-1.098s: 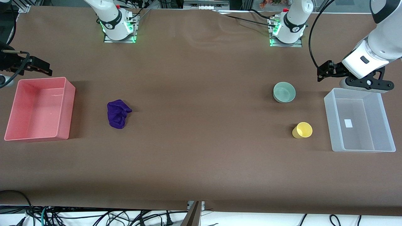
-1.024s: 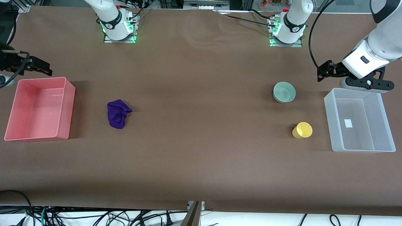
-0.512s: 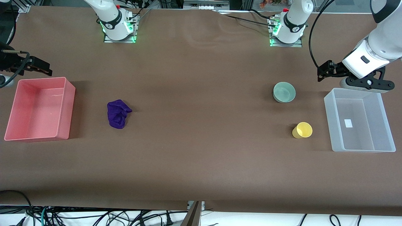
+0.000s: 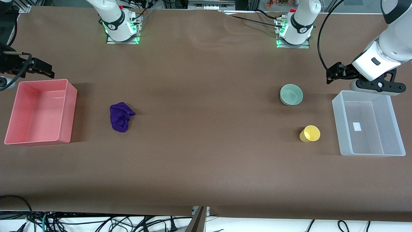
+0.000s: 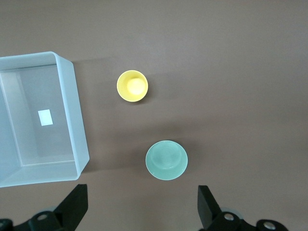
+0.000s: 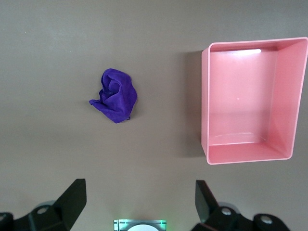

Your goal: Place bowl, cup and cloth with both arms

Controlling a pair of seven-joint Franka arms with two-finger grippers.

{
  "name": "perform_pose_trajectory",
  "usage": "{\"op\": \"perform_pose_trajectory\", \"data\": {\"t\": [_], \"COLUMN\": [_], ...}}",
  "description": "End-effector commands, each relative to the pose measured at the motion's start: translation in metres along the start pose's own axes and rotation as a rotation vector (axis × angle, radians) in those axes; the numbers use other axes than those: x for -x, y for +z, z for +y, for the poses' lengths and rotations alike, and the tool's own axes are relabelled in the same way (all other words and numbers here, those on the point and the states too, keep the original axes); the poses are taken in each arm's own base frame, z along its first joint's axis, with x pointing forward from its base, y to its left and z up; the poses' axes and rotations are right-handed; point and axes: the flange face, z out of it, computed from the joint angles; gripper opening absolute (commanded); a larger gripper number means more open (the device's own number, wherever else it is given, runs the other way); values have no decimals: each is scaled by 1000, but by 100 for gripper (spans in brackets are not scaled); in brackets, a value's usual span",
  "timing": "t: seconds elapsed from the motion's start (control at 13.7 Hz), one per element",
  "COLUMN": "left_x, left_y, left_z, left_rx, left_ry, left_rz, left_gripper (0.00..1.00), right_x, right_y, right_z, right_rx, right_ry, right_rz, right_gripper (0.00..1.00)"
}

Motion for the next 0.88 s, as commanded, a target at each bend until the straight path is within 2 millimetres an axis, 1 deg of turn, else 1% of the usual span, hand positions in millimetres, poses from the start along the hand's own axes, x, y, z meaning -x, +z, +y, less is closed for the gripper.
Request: {"op": "perform_pose_trajectory", "data": {"t": [0.0,0.29,0.37,0.8], "left_x": [0,0,0,1], "left_y": [-5,-5,-5,-4], "left_z": [-6,-6,-6,-7], "left_rx": [10,10,10,12], "left_ry": [-12,-11,-11,-20], "left_rz": [-4,-4,-4,-15], "left_gripper": [100,100,100,100], "right_x": [1,0,-2,-4], "right_y": [-4,-4,0,-1], "right_z": [0,1,3,4], "right_rx": [4,4,3,4], "right_ry": [-12,-7,-9,-1], "right_rz": [13,11,6,17], "right_gripper": [100,100,100,100]}}
